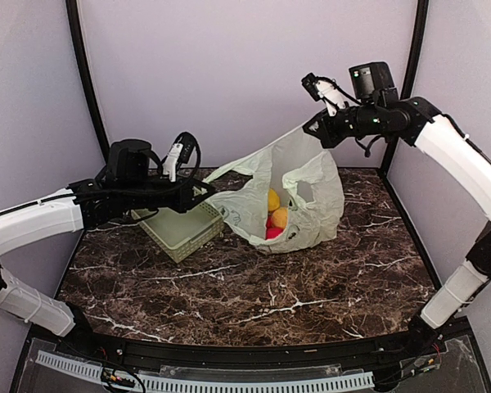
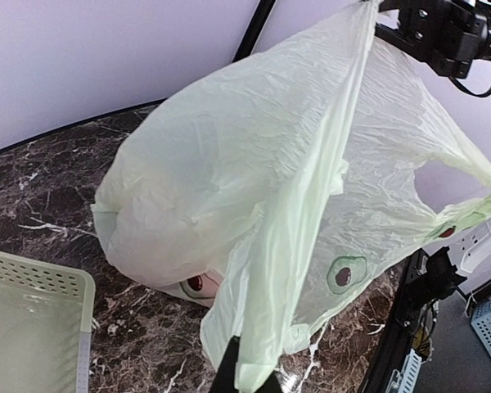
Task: Untie the knot of the plastic bag and take out the fruit
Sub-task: Open the bag opening for the takeout bag.
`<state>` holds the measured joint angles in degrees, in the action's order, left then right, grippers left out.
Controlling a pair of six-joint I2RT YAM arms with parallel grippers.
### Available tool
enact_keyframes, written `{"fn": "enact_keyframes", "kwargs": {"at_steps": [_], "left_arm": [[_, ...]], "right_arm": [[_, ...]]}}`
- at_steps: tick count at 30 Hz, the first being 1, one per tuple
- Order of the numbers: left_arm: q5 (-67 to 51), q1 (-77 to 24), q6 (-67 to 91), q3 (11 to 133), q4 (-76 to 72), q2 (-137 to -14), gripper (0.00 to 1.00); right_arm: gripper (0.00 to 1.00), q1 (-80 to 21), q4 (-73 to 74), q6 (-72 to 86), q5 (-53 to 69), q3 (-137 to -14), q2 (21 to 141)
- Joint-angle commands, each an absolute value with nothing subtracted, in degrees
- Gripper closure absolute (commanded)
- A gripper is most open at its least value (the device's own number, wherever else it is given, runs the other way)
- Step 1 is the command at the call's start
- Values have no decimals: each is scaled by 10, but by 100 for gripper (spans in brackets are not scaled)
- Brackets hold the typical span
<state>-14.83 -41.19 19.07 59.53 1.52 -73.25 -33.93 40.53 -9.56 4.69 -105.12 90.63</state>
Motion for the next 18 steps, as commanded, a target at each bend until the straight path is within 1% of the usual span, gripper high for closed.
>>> {"fn": "enact_keyframes", "kwargs": {"at_steps": [1,4,6,7,8,9,10,11,12,13,14,16,18], "left_arm": [[-76,-398,180,578,88,-729,99],[-51,-398,187,576,110,-733,99],[-57,-398,187,574,114,-732,93],[-59,-398,186,576,116,-729,86],[-64,-398,180,578,123,-727,81],[-65,-398,176,585,127,-721,70],[-66,-398,169,590,138,-717,65],[-67,-398,164,601,143,-708,55],[-74,-398,153,608,152,-704,51],[-79,-398,148,623,156,-695,43],[-94,-398,139,642,163,-691,39],[-126,-398,127,674,171,-688,26],[-153,-398,120,707,175,-695,21]], "right_arm": [[100,-311,332,-68,79,-978,875],[100,-311,319,-63,108,-935,861],[100,-311,308,-59,144,-911,853],[100,-312,302,-58,163,-902,849],[100,-312,297,-57,179,-893,847],[100,-313,294,-57,192,-887,845],[100,-314,291,-58,200,-883,843],[100,-314,290,-58,208,-881,842],[100,-315,289,-59,212,-880,841],[100,-315,289,-59,217,-880,841],[100,-315,289,-60,220,-880,841],[100,-315,288,-61,228,-879,841],[100,-317,284,-61,238,-877,842]]}}
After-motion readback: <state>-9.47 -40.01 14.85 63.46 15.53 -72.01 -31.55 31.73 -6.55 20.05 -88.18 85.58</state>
